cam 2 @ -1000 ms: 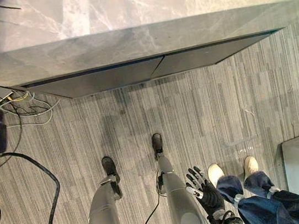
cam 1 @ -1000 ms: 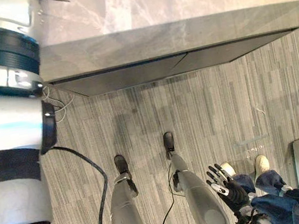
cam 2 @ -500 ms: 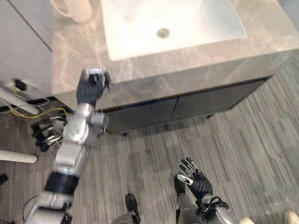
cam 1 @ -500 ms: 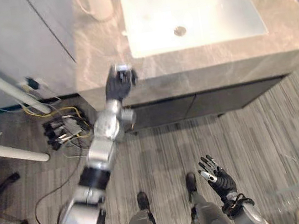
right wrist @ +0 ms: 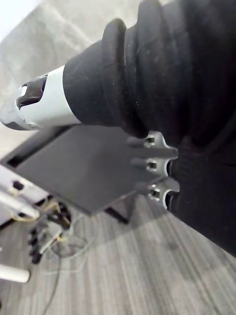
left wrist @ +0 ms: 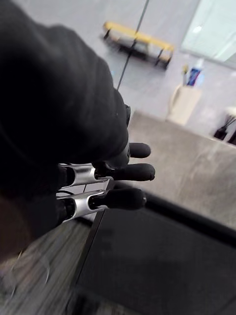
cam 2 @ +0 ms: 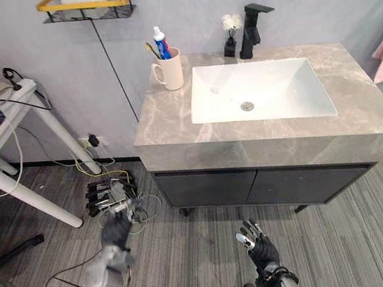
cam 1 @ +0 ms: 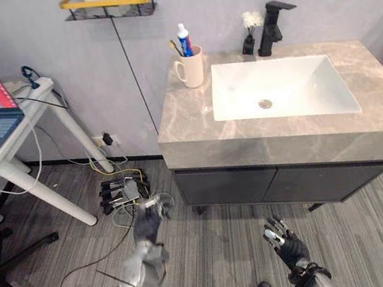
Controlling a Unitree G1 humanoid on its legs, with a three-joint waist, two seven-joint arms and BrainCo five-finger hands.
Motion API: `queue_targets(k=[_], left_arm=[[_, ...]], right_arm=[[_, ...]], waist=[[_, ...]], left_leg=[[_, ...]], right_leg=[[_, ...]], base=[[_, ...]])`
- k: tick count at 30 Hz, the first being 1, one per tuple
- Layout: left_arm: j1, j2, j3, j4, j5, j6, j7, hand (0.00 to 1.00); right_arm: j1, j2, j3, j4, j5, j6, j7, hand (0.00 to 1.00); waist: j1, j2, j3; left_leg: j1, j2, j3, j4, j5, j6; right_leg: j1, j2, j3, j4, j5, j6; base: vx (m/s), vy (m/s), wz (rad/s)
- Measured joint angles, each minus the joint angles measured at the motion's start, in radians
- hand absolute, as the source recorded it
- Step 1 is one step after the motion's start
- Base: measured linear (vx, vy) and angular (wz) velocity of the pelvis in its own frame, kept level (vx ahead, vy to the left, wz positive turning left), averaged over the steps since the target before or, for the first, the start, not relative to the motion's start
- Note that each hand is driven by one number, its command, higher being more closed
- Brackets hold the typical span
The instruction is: Organize washtable
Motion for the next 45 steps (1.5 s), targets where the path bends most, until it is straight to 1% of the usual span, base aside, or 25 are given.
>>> queue_targets(k=[6,12,15,16,17,18,19,20,21,22,24,25,26,27,29,30,31,34,36,38,40,41,42,43,45], left_arm=[[-0.004,-0.015,-0.051,0.113,0.097,0.027,0.008,0.00],[-0.109,-0.006,-0.061,0.233,0.140,0.029,0.055,0.00],[-0.230,0.021,-0.049,0.348,0.237,0.028,0.088,0.00],[-0.274,0.027,-0.026,0.379,0.260,0.028,0.104,0.00],[-0.300,0.017,-0.011,0.405,0.278,0.025,0.121,0.00],[-0.326,0.013,0.013,0.432,0.290,0.022,0.128,0.00],[-0.328,0.012,0.029,0.438,0.301,0.022,0.140,0.00],[-0.321,0.014,0.043,0.442,0.312,0.022,0.146,0.00],[-0.317,0.013,0.049,0.456,0.312,0.022,0.148,0.00],[-0.313,0.013,0.066,0.499,0.315,0.022,0.152,0.00],[-0.321,0.013,0.128,0.567,0.336,0.025,0.162,0.00],[-0.326,0.012,0.164,0.614,0.346,0.029,0.167,0.00],[-0.326,0.013,0.175,0.628,0.351,0.033,0.168,0.00],[-0.322,0.006,0.182,0.650,0.352,0.037,0.175,0.00],[-0.320,-0.031,0.201,0.688,0.359,0.040,0.177,0.00],[-0.332,-0.056,0.201,0.712,0.383,0.043,0.176,0.00],[-0.331,-0.060,0.204,0.722,0.396,0.042,0.175,0.00],[-0.327,-0.055,0.234,0.733,0.398,0.042,0.175,0.00],[-0.333,-0.045,0.255,0.742,0.399,0.042,0.174,0.00],[-0.348,-0.022,0.302,0.764,0.393,0.044,0.169,0.00],[-0.333,-0.014,0.337,0.773,0.382,0.049,0.162,0.00],[-0.319,-0.016,0.368,0.772,0.369,0.048,0.156,0.00],[-0.317,-0.018,0.371,0.779,0.369,0.048,0.156,0.00],[-0.323,-0.014,0.383,0.787,0.368,0.048,0.152,0.00],[-0.321,-0.015,0.447,0.791,0.368,0.045,0.139,0.00]], right_arm=[[-0.006,-0.001,-0.001,0.046,-0.078,-0.003,-0.075,0.00],[-0.077,0.000,-0.081,0.081,-0.086,-0.019,-0.151,0.00],[-0.114,0.000,-0.088,0.091,-0.144,-0.038,-0.190,0.00],[-0.114,-0.002,-0.085,0.106,-0.171,-0.048,-0.199,0.00],[-0.122,-0.024,-0.088,0.125,-0.185,-0.055,-0.207,0.00],[-0.144,-0.024,-0.100,0.181,-0.190,-0.056,-0.212,0.00],[-0.155,-0.021,-0.124,0.242,-0.192,-0.050,-0.216,0.00],[-0.152,-0.023,-0.138,0.323,-0.198,-0.052,-0.216,0.00],[-0.157,-0.023,-0.151,0.359,-0.205,-0.052,-0.216,0.00],[-0.180,-0.025,-0.165,0.422,-0.223,-0.054,-0.218,0.00],[-0.235,-0.026,-0.163,0.542,-0.260,-0.048,-0.223,0.00],[-0.274,-0.026,-0.163,0.591,-0.280,-0.044,-0.227,0.00],[-0.287,-0.027,-0.162,0.598,-0.291,-0.044,-0.228,0.00],[-0.302,-0.042,-0.161,0.615,-0.311,-0.044,-0.229,0.00],[-0.303,-0.064,-0.162,0.622,-0.339,-0.044,-0.228,0.00],[-0.297,-0.082,-0.167,0.634,-0.349,-0.044,-0.229,0.00],[-0.276,-0.081,-0.170,0.639,-0.349,-0.044,-0.229,0.00],[-0.269,-0.070,-0.214,0.669,-0.350,-0.046,-0.232,0.00],[-0.288,-0.057,-0.249,0.697,-0.359,-0.045,-0.236,0.00],[-0.304,-0.044,-0.279,0.725,-0.379,-0.032,-0.237,0.00],[-0.311,-0.047,-0.276,0.730,-0.390,-0.026,-0.234,0.00],[-0.311,-0.049,-0.275,0.729,-0.397,-0.025,-0.231,0.00],[-0.313,-0.058,-0.274,0.726,-0.408,-0.025,-0.229,0.00],[-0.315,-0.056,-0.268,0.719,-0.430,-0.022,-0.221,0.00],[-0.318,-0.055,-0.241,0.710,-0.451,-0.021,-0.208,0.00]], waist=[[-0.002,-0.003,-0.004],[-0.009,-0.006,0.022],[-0.037,-0.032,0.068],[-0.054,-0.049,0.078],[-0.050,-0.031,0.092],[-0.058,-0.012,0.103],[-0.053,-0.006,0.103],[-0.051,-0.009,0.102],[-0.047,-0.011,0.099],[-0.034,-0.016,0.092],[-0.016,-0.037,0.077],[0.003,-0.042,0.074],[0.002,-0.046,0.073],[0.004,-0.030,0.071],[0.002,-0.010,0.068],[-0.005,0.011,0.076],[-0.003,0.012,0.076],[0.000,0.004,0.077],[0.002,-0.011,0.090],[0.028,-0.023,0.120],[0.050,-0.022,0.134],[0.057,-0.008,0.129],[0.054,-0.008,0.129],[0.051,-0.031,0.130],[0.058,-0.039,0.130]], left_leg=[[0.026,0.009,0.049,-0.020,-0.002,-0.006],[-0.044,0.012,0.176,0.024,-0.006,0.002],[-0.089,0.013,0.276,0.108,-0.049,0.021],[-0.107,0.014,0.321,0.147,-0.067,0.041],[-0.125,0.060,0.383,0.152,-0.076,0.068],[-0.126,0.081,0.419,0.157,-0.075,0.069],[-0.112,0.099,0.455,0.152,-0.073,0.067],[-0.078,0.111,0.503,0.150,-0.068,0.071],[-0.068,0.117,0.535,0.152,-0.068,0.071],[-0.058,0.122,0.598,0.157,-0.069,0.072],[-0.064,0.140,0.701,0.175,-0.069,0.072],[-0.077,0.176,0.769,0.209,-0.070,0.072],[-0.079,0.192,0.793,0.221,-0.069,0.071],[-0.071,0.205,0.831,0.216,-0.055,0.050],[-0.052,0.207,0.879,0.172,-0.013,0.038],[-0.046,0.239,0.879,0.177,-0.002,0.030],[-0.033,0.261,0.877,0.188,0.011,0.035],[0.015,0.265,0.813,0.150,0.010,0.018],[0.015,0.228,0.625,0.131,-0.010,-0.001],[0.012,0.147,0.312,0.171,-0.085,0.008],[0.014,0.114,0.117,0.247,-0.150,0.003],[0.029,0.104,0.024,0.281,-0.176,-0.013],[0.033,0.093,-0.002,0.301,-0.183,-0.015],[0.016,0.072,-0.030,0.374,-0.200,0.006],[-0.032,0.036,-0.085,0.518,-0.253,0.034]], right_leg=[[-0.009,0.005,0.040,-0.003,-0.007,0.001],[-0.154,0.009,0.192,0.041,0.036,0.011],[-0.221,0.007,0.285,0.048,0.091,0.077],[-0.252,0.009,0.323,0.042,0.146,0.122],[-0.268,0.025,0.328,0.009,0.223,0.133],[-0.292,0.033,0.229,0.127,0.136,0.049],[-0.315,0.018,0.096,0.337,-0.013,-0.045],[-0.286,-0.032,-0.030,0.514,-0.133,-0.058],[-0.260,-0.062,-0.080,0.562,-0.166,-0.064],[-0.207,-0.134,-0.175,0.634,-0.200,-0.079],[-0.181,-0.237,-0.287,0.704,-0.210,-0.082],[-0.178,-0.257,-0.350,0.688,-0.237,-0.057],[-0.182,-0.250,-0.385,0.665,-0.244,-0.053],[-0.176,-0.211,-0.432,0.592,-0.258,-0.045],[-0.132,-0.122,-0.417,0.398,-0.265,-0.035],[-0.100,-0.060,-0.409,0.303,-0.226,-0.050],[-0.059,-0.018,-0.393,0.233,-0.201,-0.060],[-0.019,0.035,-0.326,0.153,-0.168,-0.085],[-0.021,0.042,-0.264,0.147,-0.159,-0.095],[-0.023,0.049,-0.131,0.168,-0.163,-0.104],[-0.037,0.066,-0.009,0.198,-0.162,-0.100],[-0.054,0.081,0.063,0.210,-0.153,-0.087],[-0.062,0.091,0.092,0.208,-0.146,-0.076],[-0.074,0.096,0.177,0.199,-0.122,-0.073],[-0.093,0.099,0.301,0.194,-0.100,-0.067]], base=[[-0.06,-0.003,-0.19],[-0.04,0.015,-0.69],[-0.09,0.058,-0.96],[-0.17,0.103,-1.27],[-0.24,0.134,-1.48],[-0.18,0.096,-1.40],[-0.10,0.095,-1.27],[-0.03,0.062,-1.16],[-0.06,0.050,-1.32],[-0.10,0.015,-1.12],[-0.14,-0.091,-1.74],[-0.14,-0.191,-1.84],[-0.19,-0.311,-1.67],[-0.19,-0.332,-1.34],[-0.14,-0.278,-0.99],[-0.11,-0.221,-0.50],[-0.12,-0.190,-0.49],[-0.12,-0.086,-0.69],[-0.10,0.021,-0.96],[-0.11,0.088,-1.59],[-0.07,0.152,-2.01],[-0.02,0.154,-1.92],[0.02,0.116,-1.61],[0.01,0.138,-1.50],[-0.06,0.217,-1.76]])
